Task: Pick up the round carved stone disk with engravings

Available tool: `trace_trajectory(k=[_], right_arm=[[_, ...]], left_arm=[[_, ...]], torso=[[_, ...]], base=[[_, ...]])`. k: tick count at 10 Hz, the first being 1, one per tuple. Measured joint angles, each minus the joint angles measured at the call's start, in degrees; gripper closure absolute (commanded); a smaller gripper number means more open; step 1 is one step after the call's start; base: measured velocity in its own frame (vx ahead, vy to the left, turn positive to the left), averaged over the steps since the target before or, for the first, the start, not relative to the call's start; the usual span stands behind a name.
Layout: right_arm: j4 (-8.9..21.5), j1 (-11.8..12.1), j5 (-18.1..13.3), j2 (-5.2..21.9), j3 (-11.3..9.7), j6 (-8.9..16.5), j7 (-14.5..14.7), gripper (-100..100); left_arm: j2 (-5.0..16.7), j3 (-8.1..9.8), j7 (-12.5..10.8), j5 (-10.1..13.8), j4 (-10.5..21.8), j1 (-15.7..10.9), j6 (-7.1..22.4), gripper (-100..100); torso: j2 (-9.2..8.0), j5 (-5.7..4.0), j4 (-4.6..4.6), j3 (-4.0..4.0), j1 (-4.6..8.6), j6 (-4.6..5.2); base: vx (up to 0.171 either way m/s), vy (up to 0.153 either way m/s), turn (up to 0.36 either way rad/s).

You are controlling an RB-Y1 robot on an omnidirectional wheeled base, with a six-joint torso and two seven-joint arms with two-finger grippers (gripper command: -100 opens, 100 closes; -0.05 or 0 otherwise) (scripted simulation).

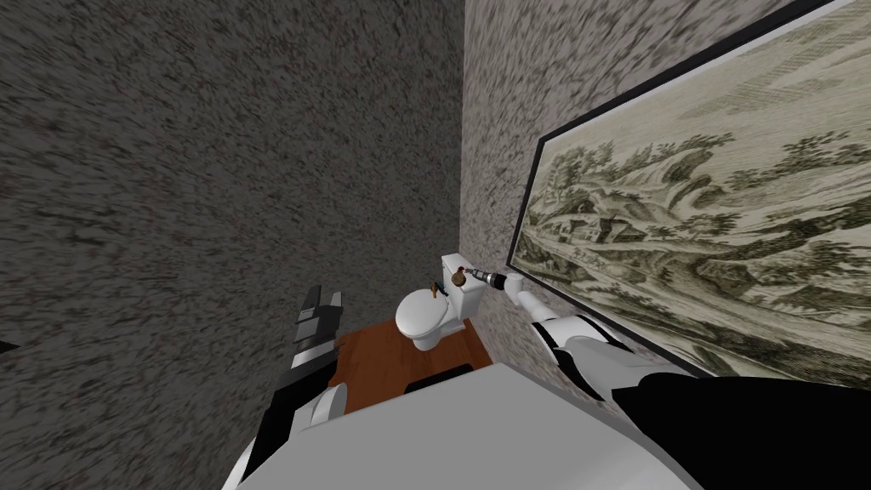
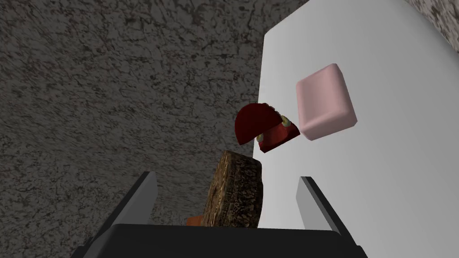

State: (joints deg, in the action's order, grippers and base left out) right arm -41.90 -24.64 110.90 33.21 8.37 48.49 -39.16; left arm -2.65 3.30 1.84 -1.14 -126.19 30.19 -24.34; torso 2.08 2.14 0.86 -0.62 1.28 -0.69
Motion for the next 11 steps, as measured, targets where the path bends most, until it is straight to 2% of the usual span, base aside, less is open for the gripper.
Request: trace_trajectory(k=[1, 2, 3, 4, 5, 6, 8, 9, 11], right_arm=[[0.1, -0.1, -1.2, -0.7, 0.1, 0.5, 0.5, -100], [-2.5, 2.2, -2.6, -1.3, -0.2, 0.5, -0.3, -100], [-2.1, 2.4, -3.1, -1.7, -0.2, 0.8, -0.1, -100], [-0.4, 1.7, -3.0, -1.9, 0.0, 1.2, 0.9, -100], [-0.2, 1.6, -3.0, -2.0, 0.0, 1.3, 1.1, 0], [-0.3, 1.6, -3.0, -1.9, 0.0, 1.3, 1.1, -100], [-5.0, 5.2, -7.4, 0.4, -0.5, -1.0, 4.2, -100], [-5.3, 5.9, -9.4, 0.0, -0.4, -2.5, 4.4, -100], [-1.1, 3.7, -11.6, -1.0, 0.8, -3.0, 5.9, -100]], left_arm=[[0.0, 0.00, 0.0, 0.0, 0.0, 0.0, 0.0, 0], [0.0, 0.00, 0.0, 0.0, 0.0, 0.0, 0.0, 0], [0.0, 0.00, 0.0, 0.0, 0.0, 0.0, 0.0, 0], [0.0, 0.01, 0.0, 0.0, 0.0, 0.0, 0.0, 0], [0.0, 0.01, 0.0, 0.0, 0.0, 0.0, 0.0, 0], [0.0, 0.01, 0.0, 0.0, 0.0, 0.0, 0.0, 0], [0.0, 0.00, 0.0, 0.0, 0.0, 0.0, 0.0, 0], [0.0, 0.01, 0.0, 0.0, 0.0, 0.0, 0.0, 0], [0.0, 0.01, 0.0, 0.0, 0.0, 0.0, 0.0, 0]], torso=[[0.13, 0.01, -0.02, -0.07, -0.05, 0.00], [0.18, 0.01, -0.05, -0.11, -0.06, 0.03], [0.22, 0.02, -0.05, -0.13, -0.03, 0.03], [0.23, 0.01, -0.05, -0.13, 0.02, 0.03], [0.23, 0.00, -0.05, -0.13, 0.05, 0.04], [0.22, 0.00, -0.05, -0.13, 0.07, 0.04], [0.18, -0.76, -0.60, -0.41, 1.35, 0.97], [0.48, -0.75, -0.74, -0.62, 1.47, 1.13], [0.76, -0.47, -1.32, -1.02, 1.63, 1.51]], base=[[0.005, 0.036, 0.115], [0.003, 0.025, 0.024], [0.000, 0.010, -0.010], [0.000, 0.000, 0.000], [0.000, 0.000, 0.000], [-0.076, -0.110, 0.654], [-0.123, -0.129, 0.349], [-0.021, -0.025, 0.019], [0.026, 0.023, -0.031]])
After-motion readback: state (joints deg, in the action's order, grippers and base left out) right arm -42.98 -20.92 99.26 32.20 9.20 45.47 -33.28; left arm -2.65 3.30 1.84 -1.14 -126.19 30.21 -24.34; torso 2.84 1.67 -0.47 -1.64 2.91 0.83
